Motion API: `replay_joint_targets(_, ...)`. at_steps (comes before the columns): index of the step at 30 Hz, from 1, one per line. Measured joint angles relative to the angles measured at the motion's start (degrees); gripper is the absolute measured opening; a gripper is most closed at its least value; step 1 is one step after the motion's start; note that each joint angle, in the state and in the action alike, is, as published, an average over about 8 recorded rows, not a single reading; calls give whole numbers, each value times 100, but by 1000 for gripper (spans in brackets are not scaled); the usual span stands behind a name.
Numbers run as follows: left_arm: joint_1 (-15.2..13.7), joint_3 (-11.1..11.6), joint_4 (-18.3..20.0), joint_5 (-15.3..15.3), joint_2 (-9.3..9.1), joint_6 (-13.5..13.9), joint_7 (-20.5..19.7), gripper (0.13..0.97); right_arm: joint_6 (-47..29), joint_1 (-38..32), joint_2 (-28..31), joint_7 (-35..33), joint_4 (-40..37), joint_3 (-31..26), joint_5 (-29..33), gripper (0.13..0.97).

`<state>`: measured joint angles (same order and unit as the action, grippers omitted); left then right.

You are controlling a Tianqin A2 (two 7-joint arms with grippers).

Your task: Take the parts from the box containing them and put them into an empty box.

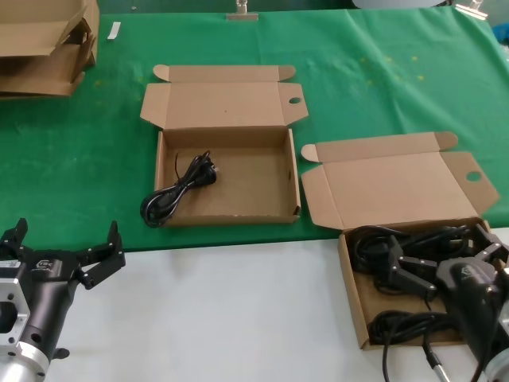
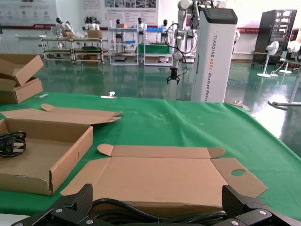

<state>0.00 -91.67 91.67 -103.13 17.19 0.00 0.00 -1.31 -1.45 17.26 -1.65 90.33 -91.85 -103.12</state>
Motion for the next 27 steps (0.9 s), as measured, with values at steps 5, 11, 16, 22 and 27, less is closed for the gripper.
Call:
replay_joint_targets(5, 0, 0, 0, 0, 0, 0, 0, 966, 0, 0, 0, 0, 0, 0, 0, 966)
replay_joint_targets(11, 0, 0, 0, 0, 0, 0, 0, 966, 0, 0, 0, 0, 0, 0, 0, 966)
replay_joint_targets(16, 0, 0, 0, 0, 0, 0, 0, 966, 0, 0, 0, 0, 0, 0, 0, 966)
replay_joint_targets(22, 0, 0, 0, 0, 0, 0, 0, 966, 0, 0, 0, 0, 0, 0, 0, 966)
replay_joint_targets(27, 0, 0, 0, 0, 0, 0, 0, 966, 0, 0, 0, 0, 0, 0, 0, 966)
